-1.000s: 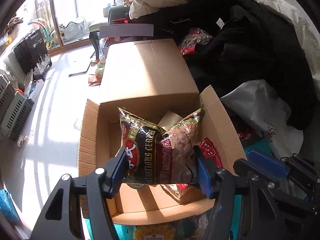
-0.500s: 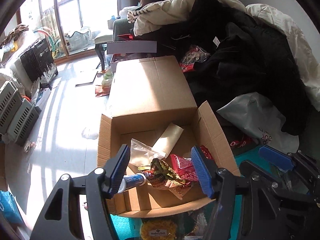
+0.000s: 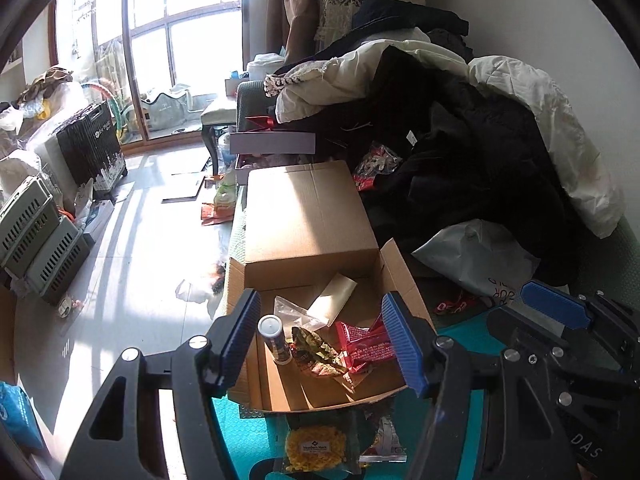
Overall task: Organize snacks
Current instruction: 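Lower both bags into the box and open both tools to release them, then withdraw both tools from the box toward the small red packet on the mat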
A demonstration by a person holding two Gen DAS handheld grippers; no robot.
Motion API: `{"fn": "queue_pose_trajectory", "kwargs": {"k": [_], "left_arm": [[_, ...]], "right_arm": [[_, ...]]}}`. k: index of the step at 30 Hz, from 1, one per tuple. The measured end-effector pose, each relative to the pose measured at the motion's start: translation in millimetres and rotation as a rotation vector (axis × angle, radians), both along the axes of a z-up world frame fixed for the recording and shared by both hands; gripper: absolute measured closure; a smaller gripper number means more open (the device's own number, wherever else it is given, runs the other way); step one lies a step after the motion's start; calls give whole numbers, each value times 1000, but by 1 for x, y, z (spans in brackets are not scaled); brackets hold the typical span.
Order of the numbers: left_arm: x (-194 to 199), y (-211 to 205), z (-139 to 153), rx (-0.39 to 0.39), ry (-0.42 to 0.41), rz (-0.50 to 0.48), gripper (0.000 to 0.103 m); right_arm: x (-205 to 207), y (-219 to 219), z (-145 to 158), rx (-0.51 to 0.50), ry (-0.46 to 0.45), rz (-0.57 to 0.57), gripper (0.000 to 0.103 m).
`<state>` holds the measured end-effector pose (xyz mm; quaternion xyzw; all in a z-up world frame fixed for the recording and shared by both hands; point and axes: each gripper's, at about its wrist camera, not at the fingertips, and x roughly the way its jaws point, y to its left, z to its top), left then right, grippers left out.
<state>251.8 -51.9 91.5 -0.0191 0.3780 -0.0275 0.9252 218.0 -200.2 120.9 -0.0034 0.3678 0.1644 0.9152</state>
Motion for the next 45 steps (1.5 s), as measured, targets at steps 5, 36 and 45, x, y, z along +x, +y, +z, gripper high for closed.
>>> {"fn": "queue_pose_trajectory", "kwargs": {"k": [5,36,45], "left_arm": [[-26,-1,20,21,-53,-12,41],[-186,6,-14,-13,-27,-59,41],[-214,-1,-53,4,41,-79,41]], "right_arm": [[-23,-3,19,3,-34,-8,55],[-165,-14,-14,67,28,29,43],[-197,-18,-64,86,146,30,43]]}}
